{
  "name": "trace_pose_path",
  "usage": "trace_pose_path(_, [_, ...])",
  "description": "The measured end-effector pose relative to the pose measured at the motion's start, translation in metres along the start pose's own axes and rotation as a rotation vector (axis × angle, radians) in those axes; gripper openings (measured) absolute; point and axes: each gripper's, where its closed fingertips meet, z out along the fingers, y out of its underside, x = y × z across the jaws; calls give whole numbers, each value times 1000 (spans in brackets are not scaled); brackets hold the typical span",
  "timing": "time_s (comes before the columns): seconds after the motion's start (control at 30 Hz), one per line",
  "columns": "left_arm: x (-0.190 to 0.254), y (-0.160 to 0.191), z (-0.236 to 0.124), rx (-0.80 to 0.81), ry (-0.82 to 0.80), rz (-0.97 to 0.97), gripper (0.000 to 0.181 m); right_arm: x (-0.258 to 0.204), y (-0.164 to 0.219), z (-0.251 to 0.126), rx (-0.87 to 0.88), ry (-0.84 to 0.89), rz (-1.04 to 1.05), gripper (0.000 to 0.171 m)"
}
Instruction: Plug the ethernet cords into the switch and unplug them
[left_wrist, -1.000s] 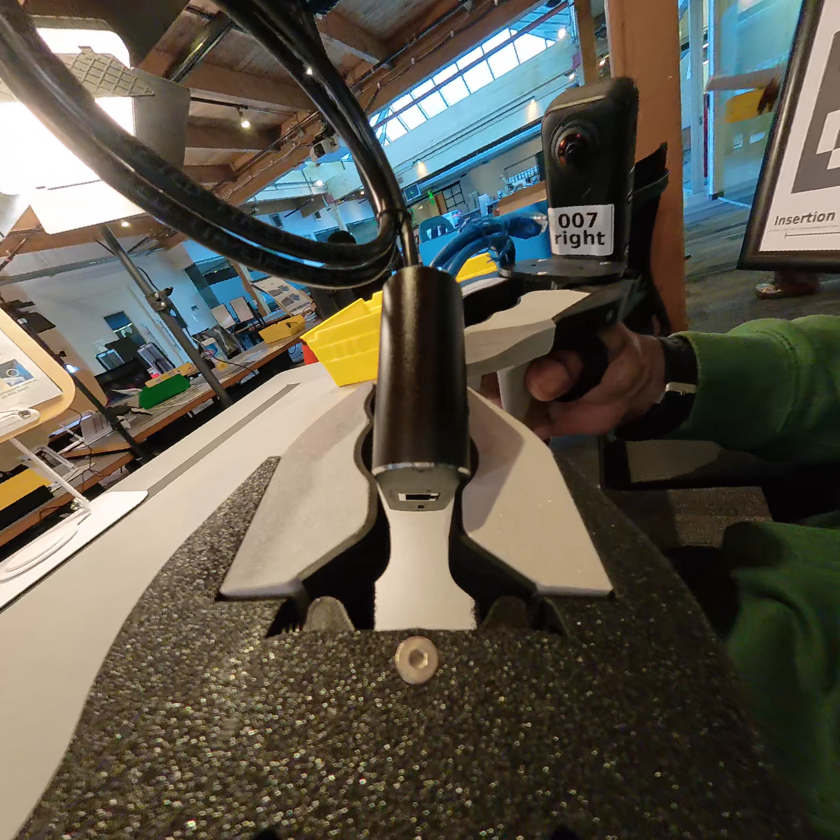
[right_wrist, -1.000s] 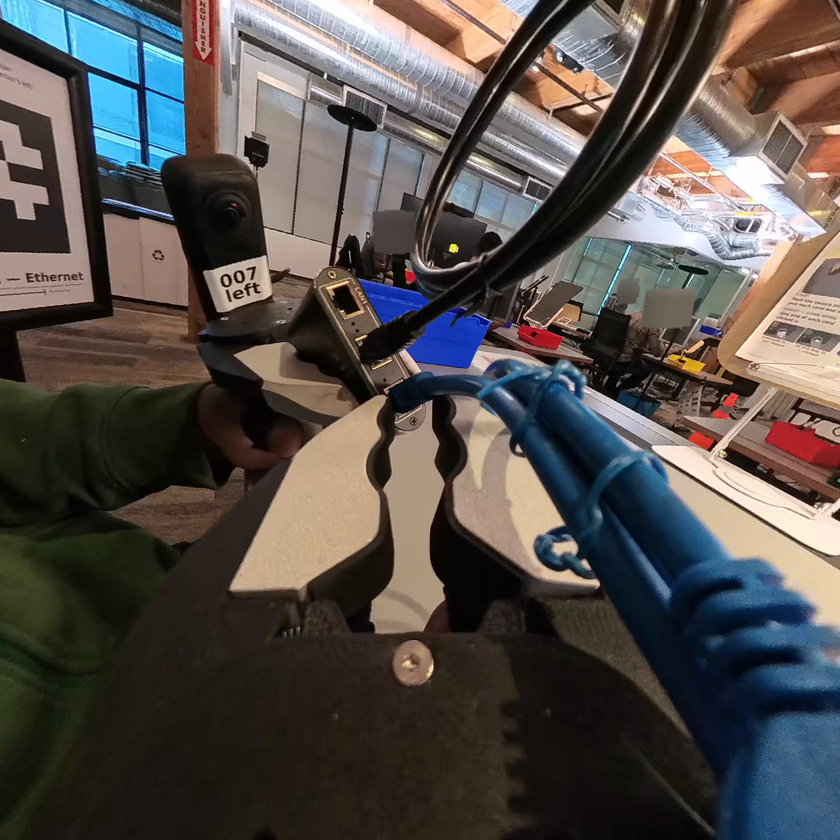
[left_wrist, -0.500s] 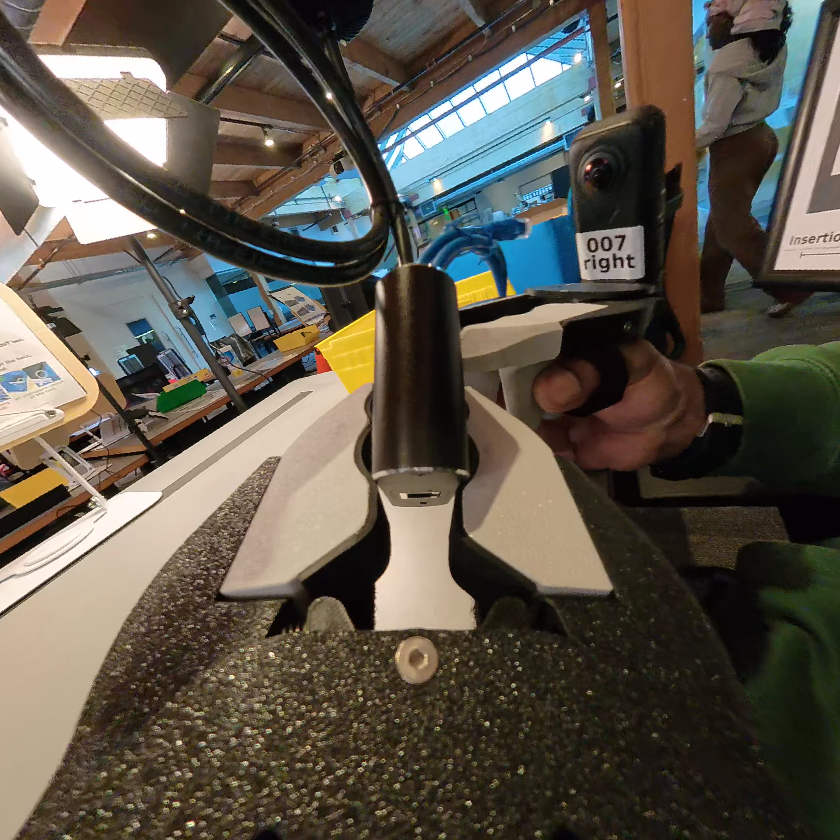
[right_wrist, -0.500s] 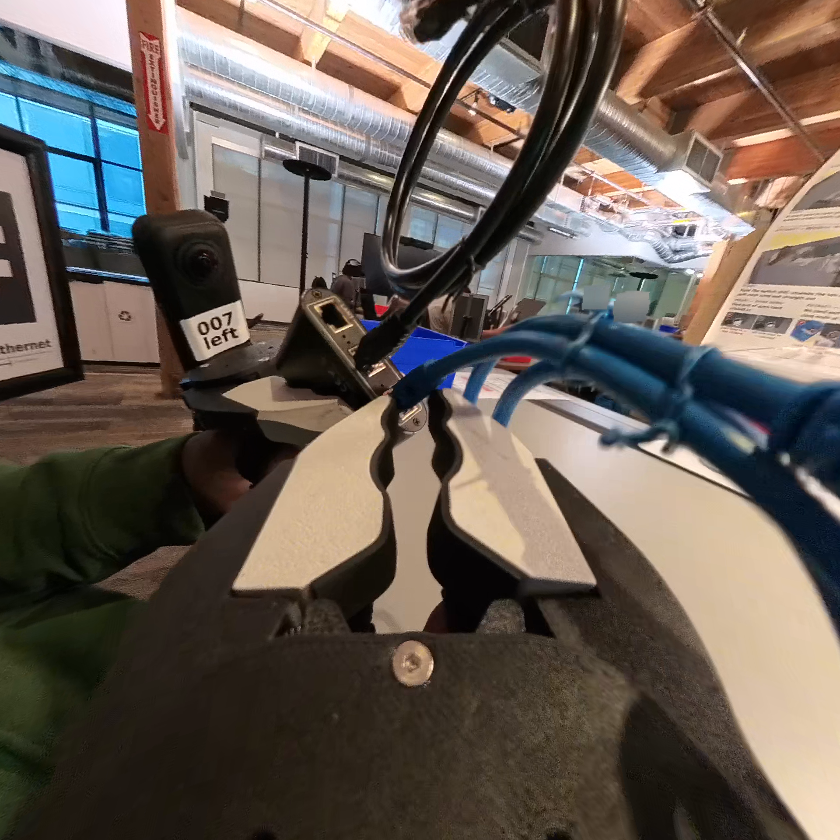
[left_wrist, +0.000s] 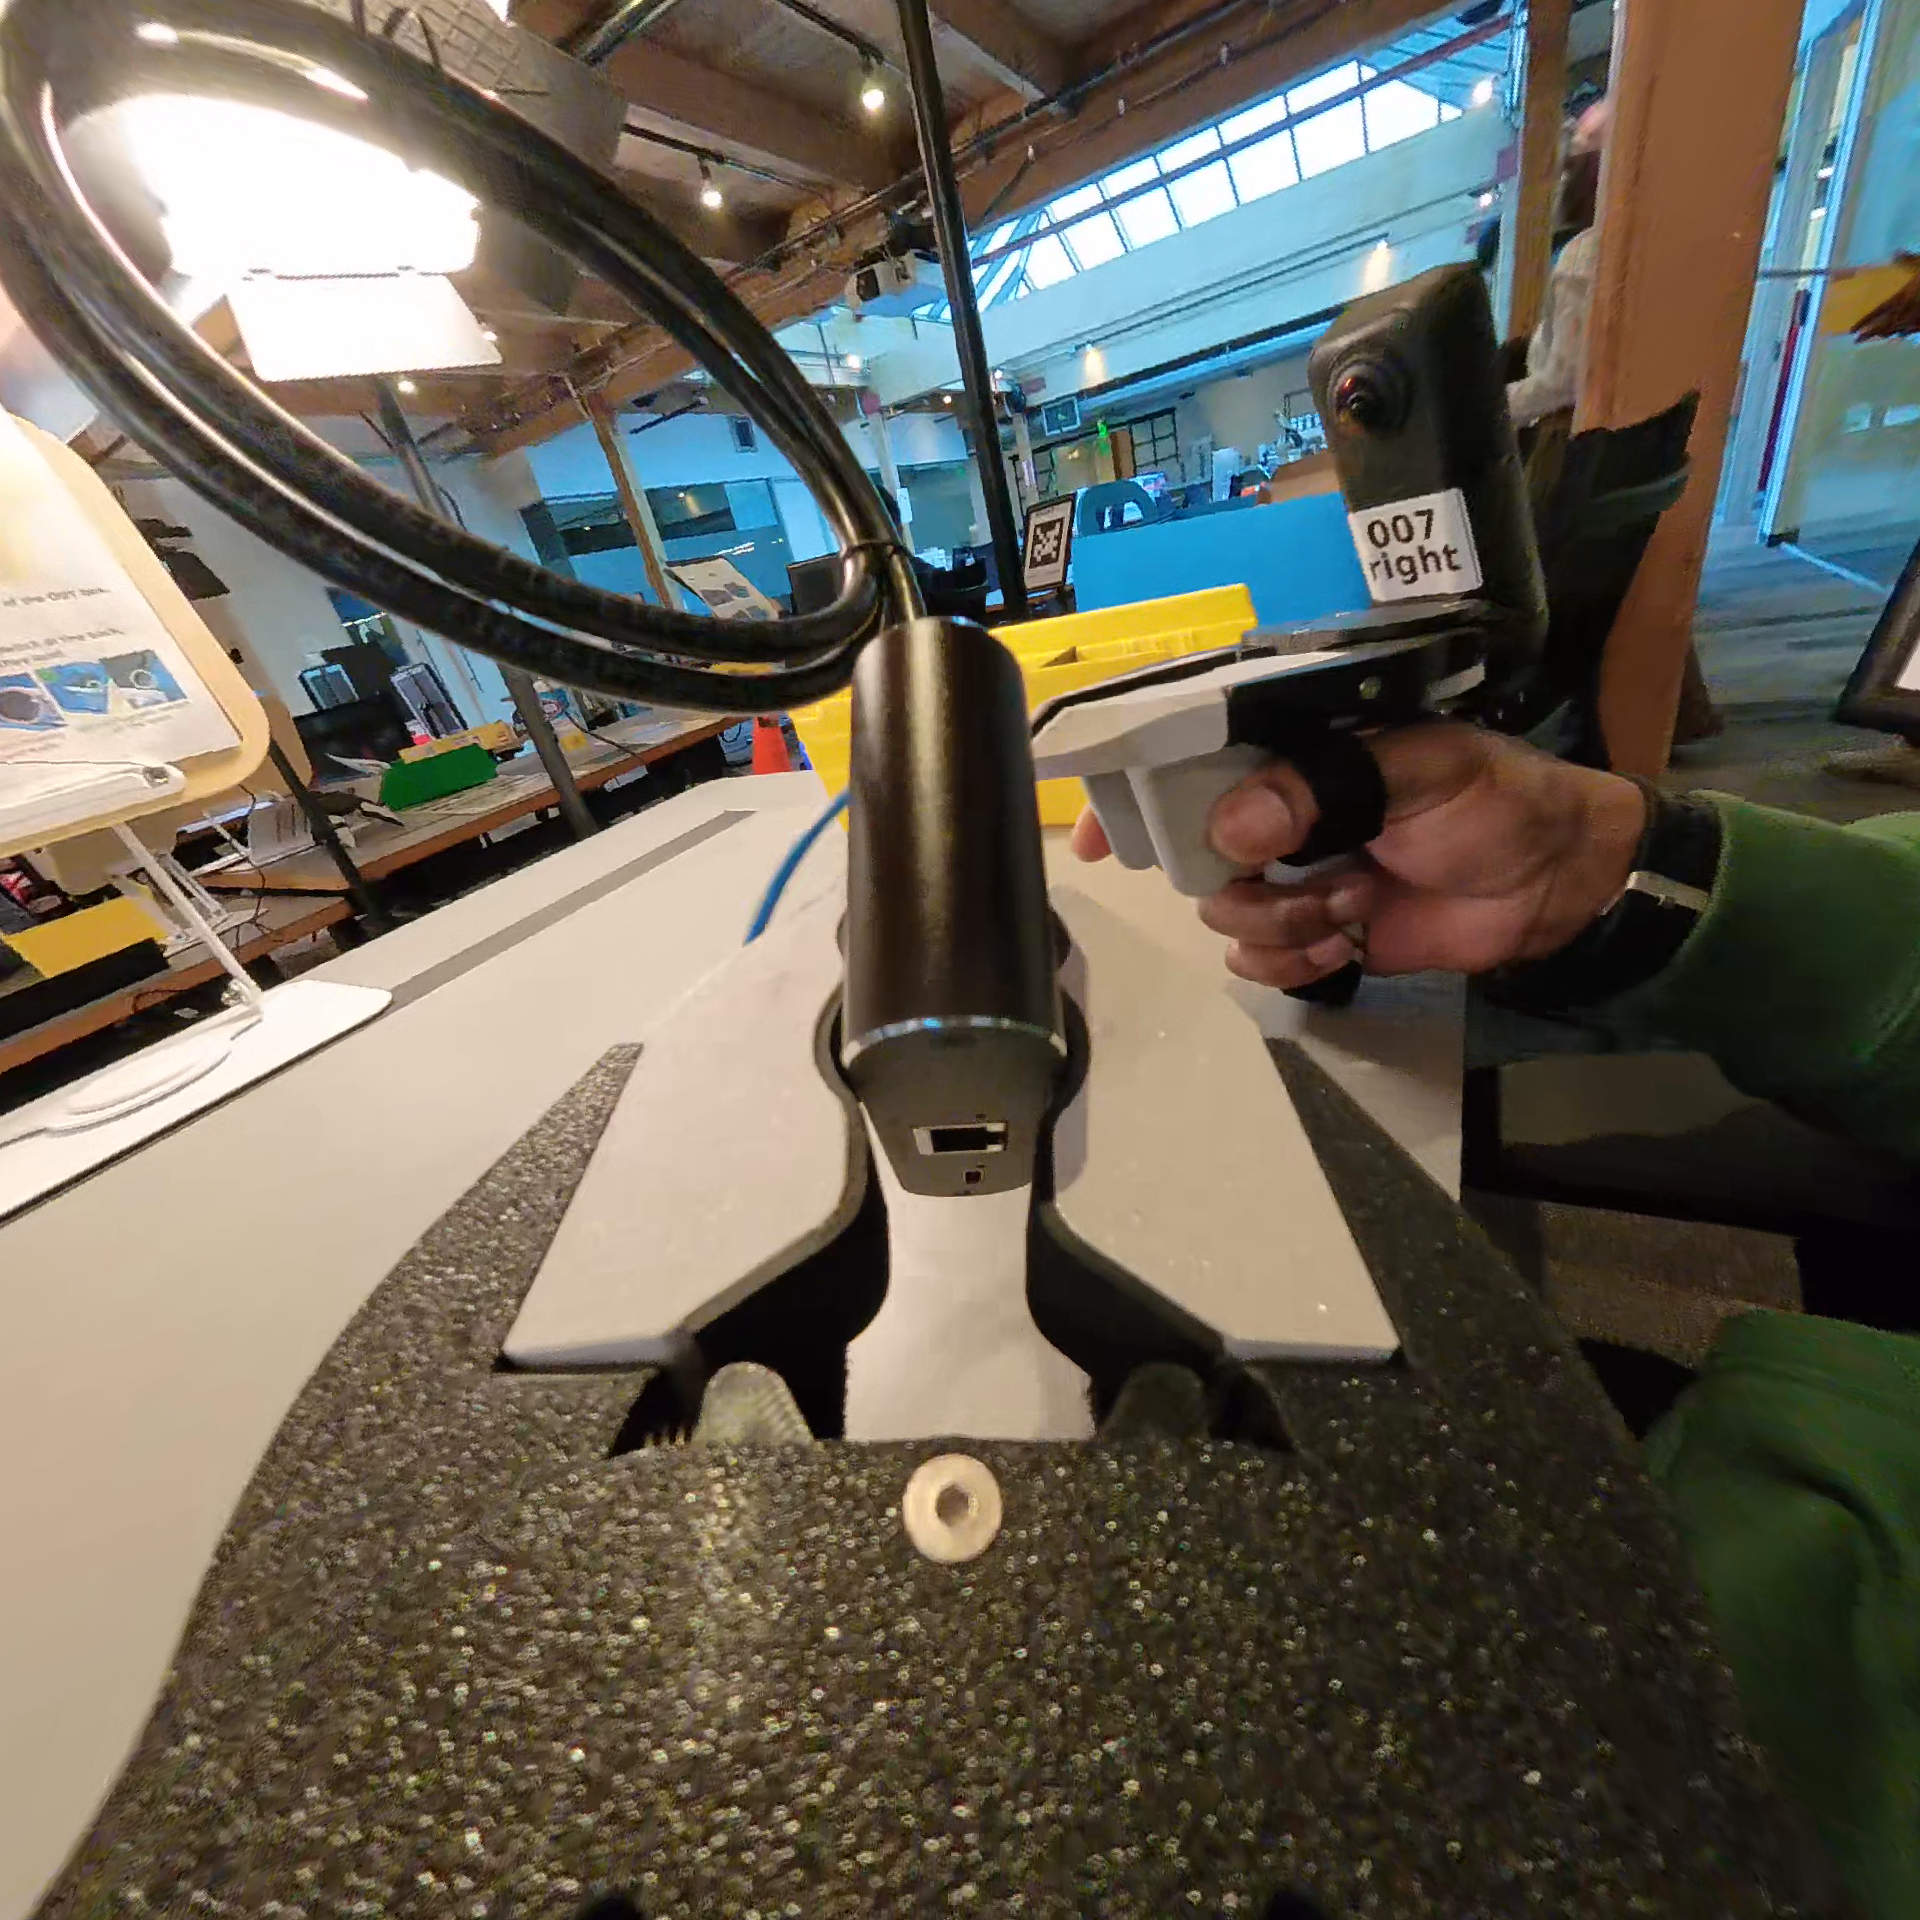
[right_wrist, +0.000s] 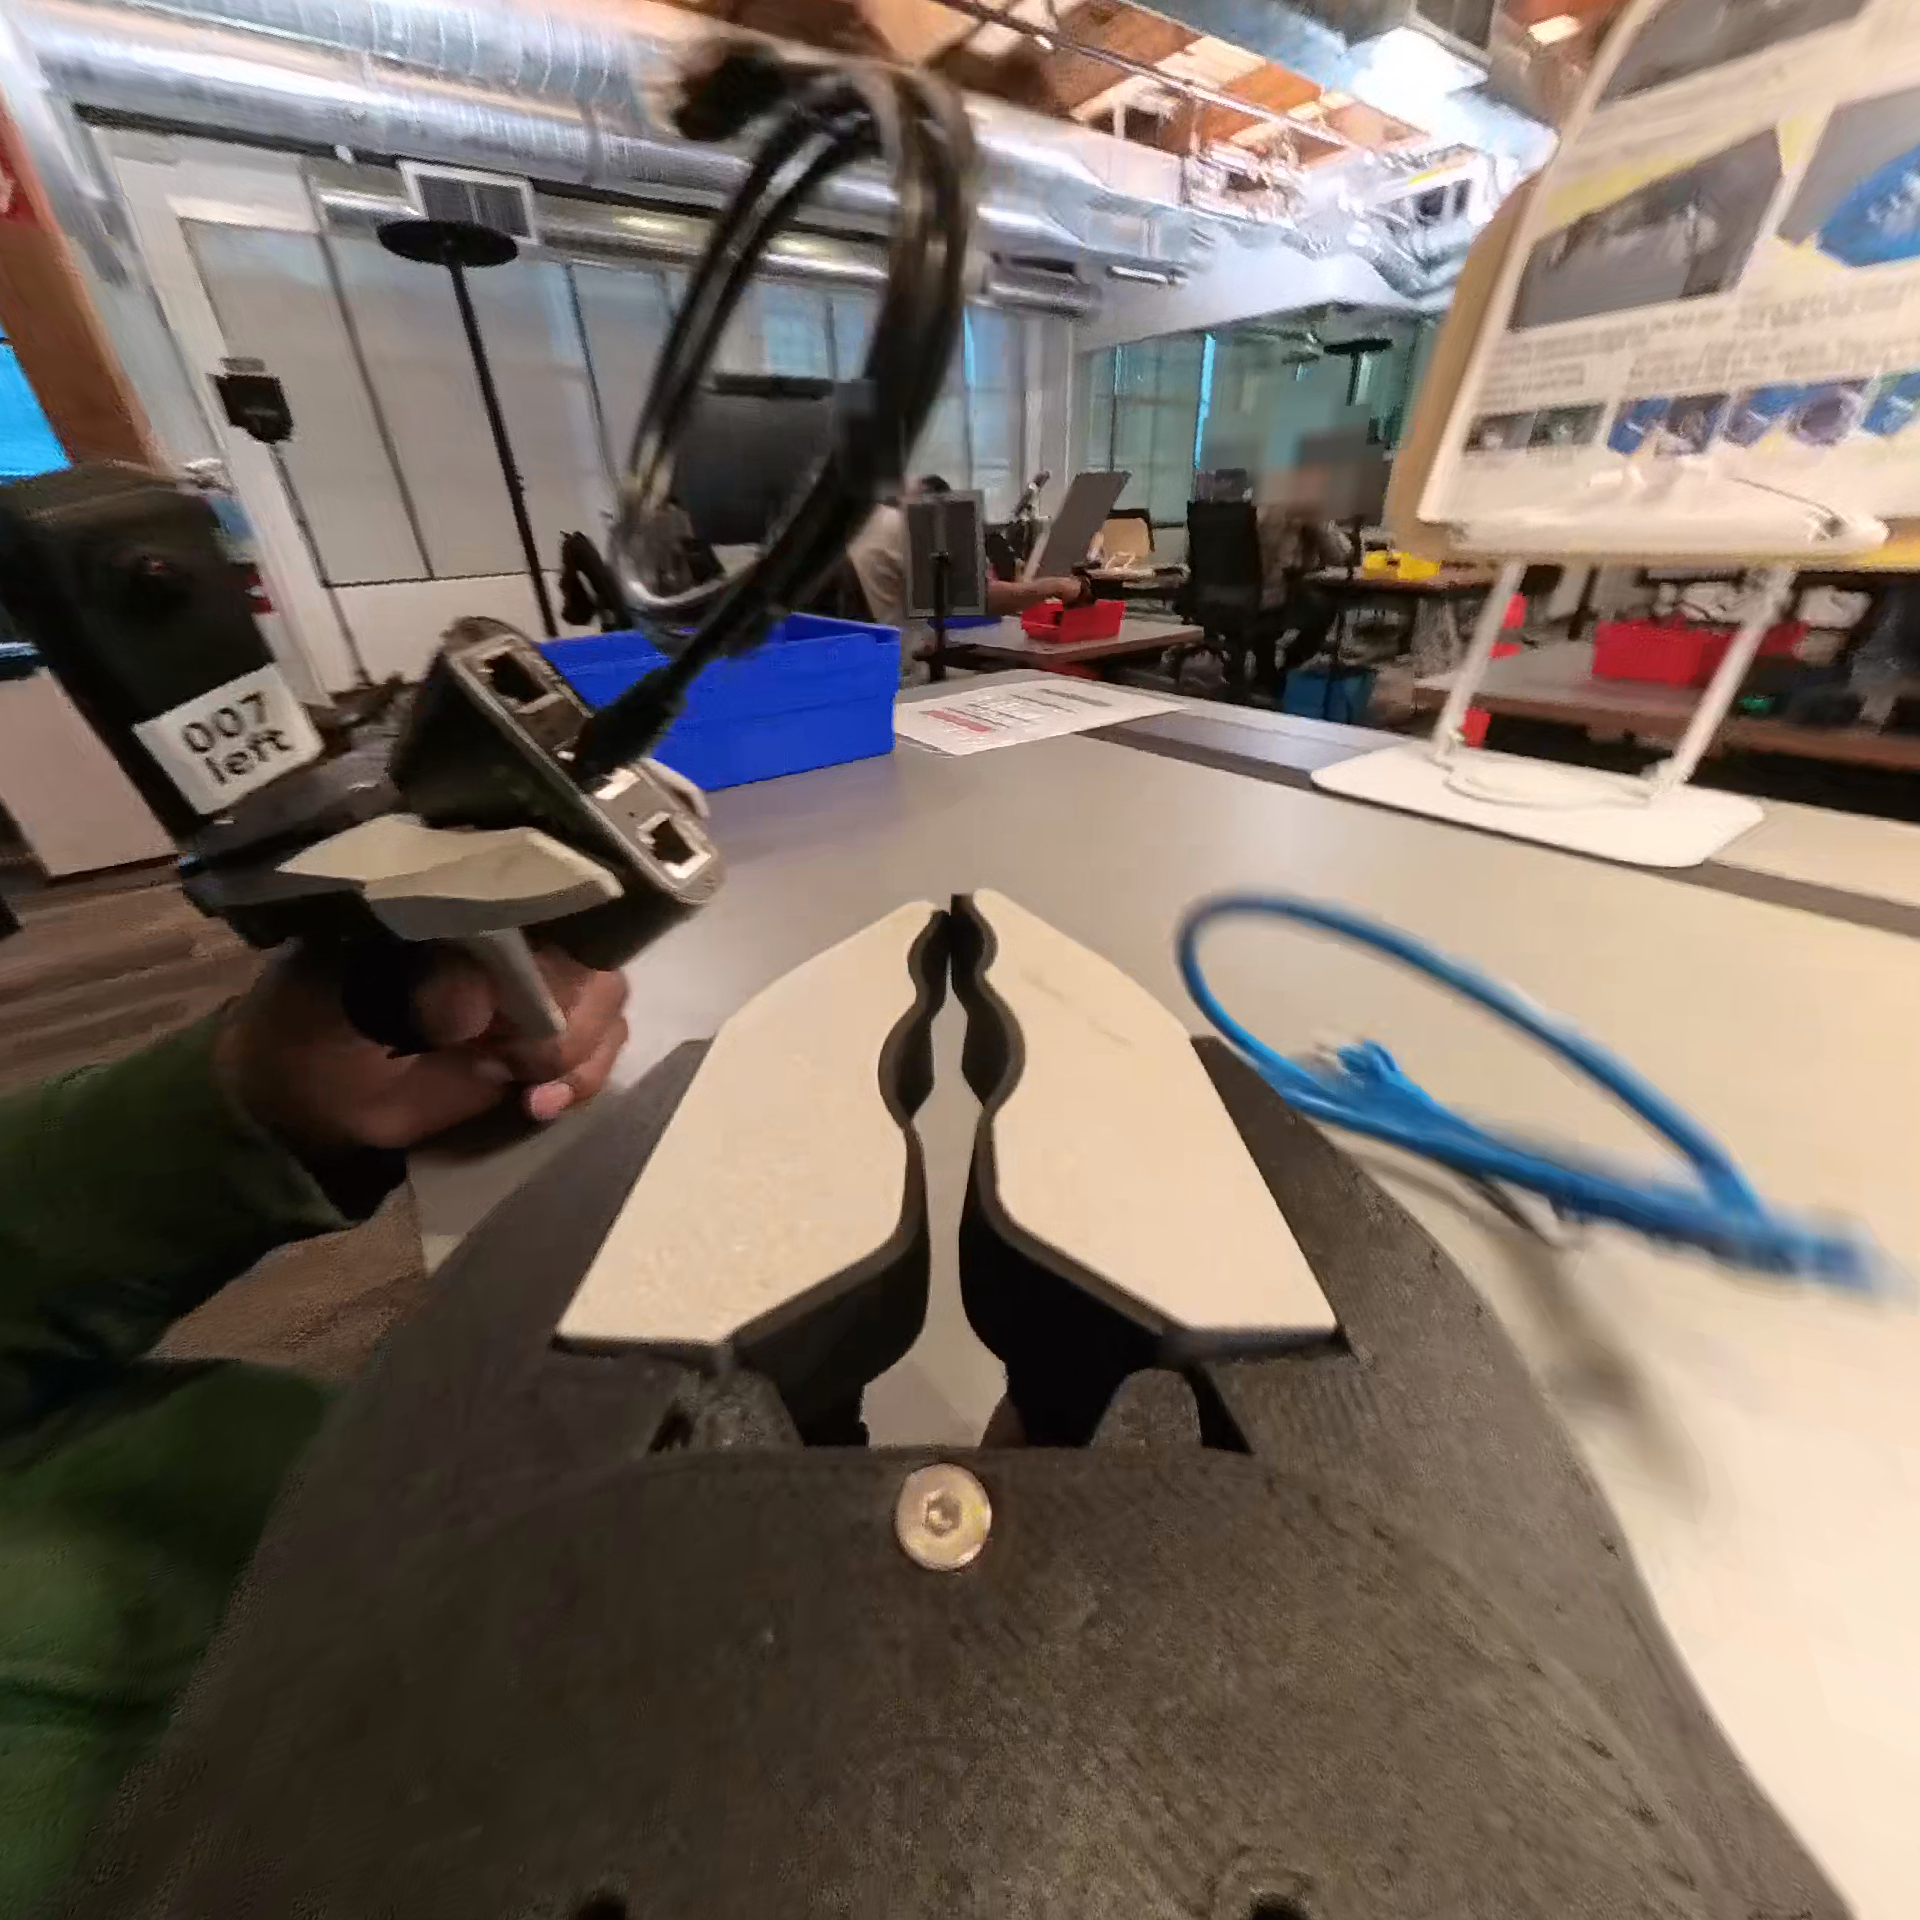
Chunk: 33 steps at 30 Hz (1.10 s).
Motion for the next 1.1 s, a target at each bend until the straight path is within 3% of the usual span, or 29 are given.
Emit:
trace_pose_path(0.17, [-2,0,0,1,-3,-18,28,37,0,-25,-123,59,-11,28])
trace_pose_path(0.3, [-2,0,0,4,-6,-9,27,50,-1,-26,-213,34,-151,47])
trace_pose_path(0.53, [-4,-3,-3,23,-12,-23,27,61,83,19,-764,-178,-401,70])
trace_pose_path(0.67, [-2,-2,-2,15,3,-25,27,85,120,27,-1050,-193,-374,60])
trace_pose_path(0.77, [0,-2,-2,14,10,-9,28,77,126,38,-1067,-269,-177,29])
trace_pose_path(0.83, [1,-3,-3,20,10,-4,28,85,127,42,-1078,-199,-147,7])
trace_pose_path(0.97, [0,-7,-7,54,2,-5,28,90,124,37,-1012,-69,-312,6])
trace_pose_path(1.1, [-2,-11,-10,85,-5,-10,28,90,90,26,-794,65,-433,6])
